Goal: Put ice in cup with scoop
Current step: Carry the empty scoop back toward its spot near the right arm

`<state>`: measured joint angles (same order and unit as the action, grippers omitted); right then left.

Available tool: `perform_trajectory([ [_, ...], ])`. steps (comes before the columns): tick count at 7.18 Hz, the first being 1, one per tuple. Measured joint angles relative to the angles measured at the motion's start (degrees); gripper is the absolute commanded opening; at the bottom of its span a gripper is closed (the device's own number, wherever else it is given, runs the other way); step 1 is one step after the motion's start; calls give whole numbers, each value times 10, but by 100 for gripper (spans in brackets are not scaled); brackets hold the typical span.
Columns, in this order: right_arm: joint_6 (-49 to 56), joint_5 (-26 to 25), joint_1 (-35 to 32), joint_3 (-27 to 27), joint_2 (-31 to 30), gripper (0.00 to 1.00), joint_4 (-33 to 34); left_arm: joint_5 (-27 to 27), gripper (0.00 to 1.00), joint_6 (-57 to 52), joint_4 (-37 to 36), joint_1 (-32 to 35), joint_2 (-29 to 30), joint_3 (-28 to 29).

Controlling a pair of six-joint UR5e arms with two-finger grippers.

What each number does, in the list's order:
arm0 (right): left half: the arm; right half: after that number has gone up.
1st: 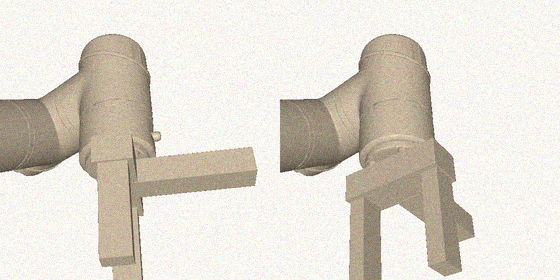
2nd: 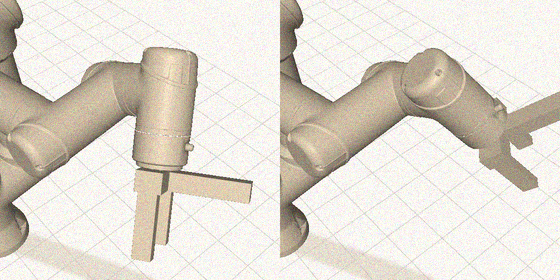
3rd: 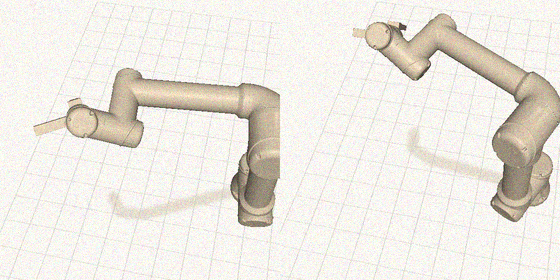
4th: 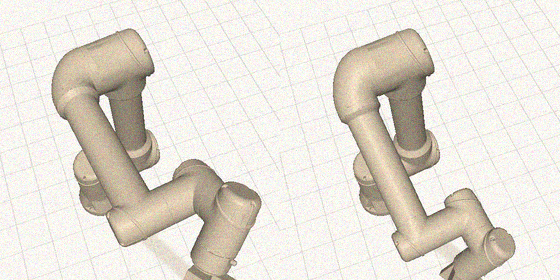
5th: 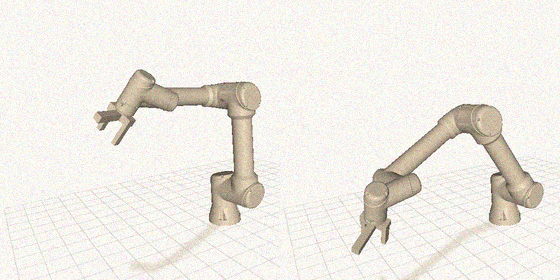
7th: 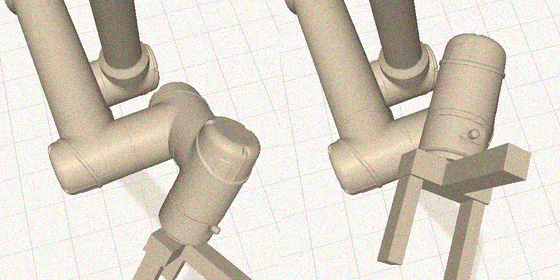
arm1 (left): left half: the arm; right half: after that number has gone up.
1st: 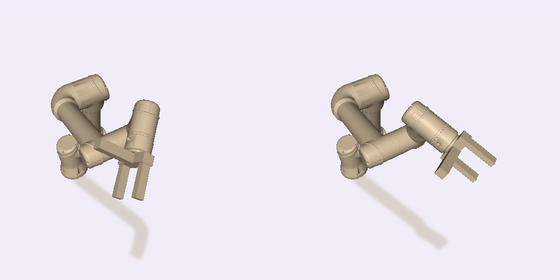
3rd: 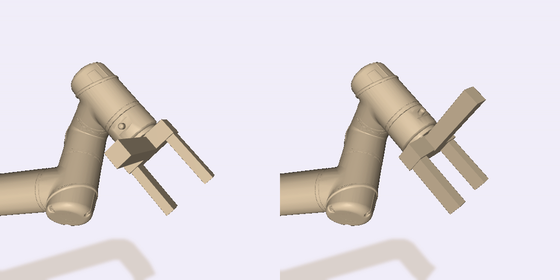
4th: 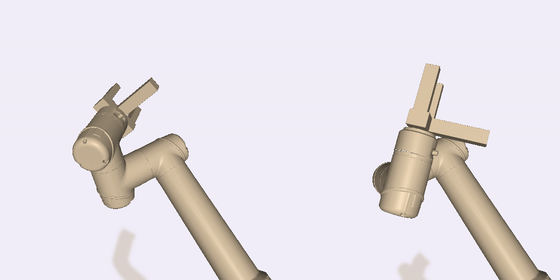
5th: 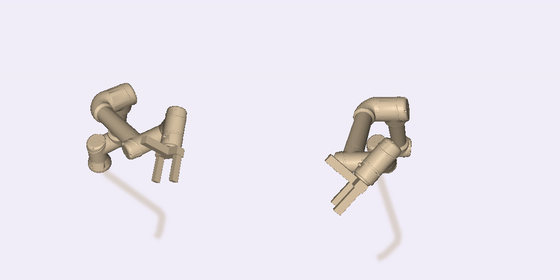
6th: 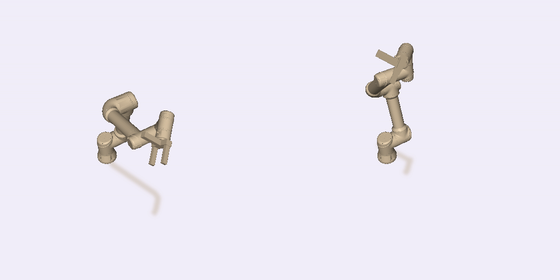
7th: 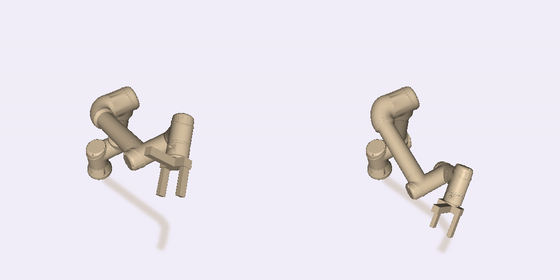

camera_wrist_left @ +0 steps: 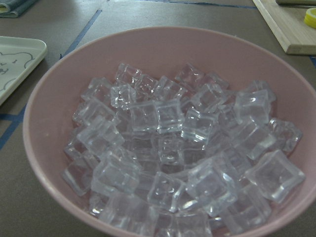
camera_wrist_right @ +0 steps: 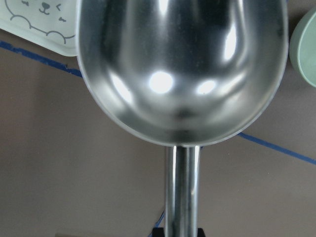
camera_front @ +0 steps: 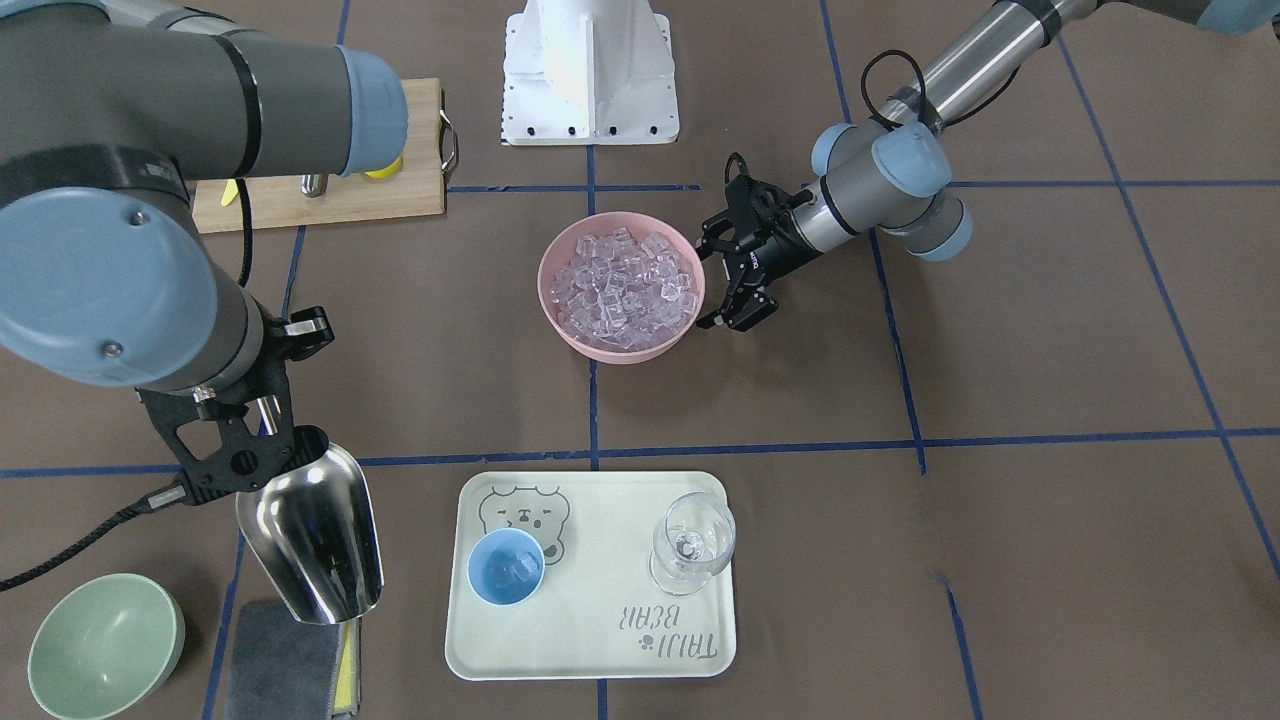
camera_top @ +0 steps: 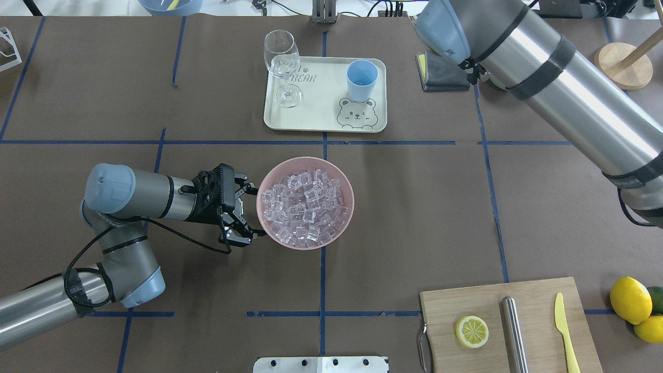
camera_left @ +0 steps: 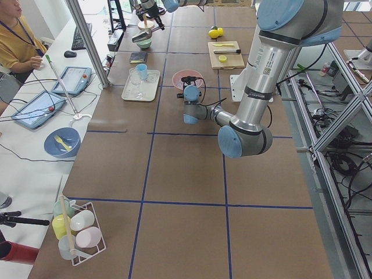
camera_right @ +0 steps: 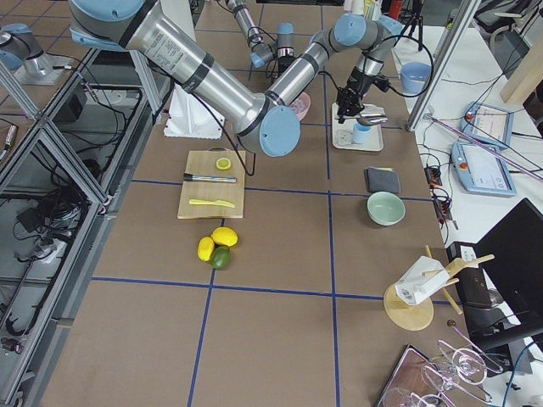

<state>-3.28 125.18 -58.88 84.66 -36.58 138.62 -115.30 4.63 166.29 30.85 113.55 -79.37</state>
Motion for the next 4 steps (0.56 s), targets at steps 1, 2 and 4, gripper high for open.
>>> perform_trajectory([
  [1, -26, 12, -7, 63, -48, 0, 6, 0, 99, 0, 0, 0, 0, 0],
  [2, -79, 25, -9, 139, -102, 0, 9, 0, 99, 0, 0, 1, -1, 0],
  [4, -185, 39, -2, 268, -207, 0, 8, 0, 99, 1, 3, 2, -2, 0],
])
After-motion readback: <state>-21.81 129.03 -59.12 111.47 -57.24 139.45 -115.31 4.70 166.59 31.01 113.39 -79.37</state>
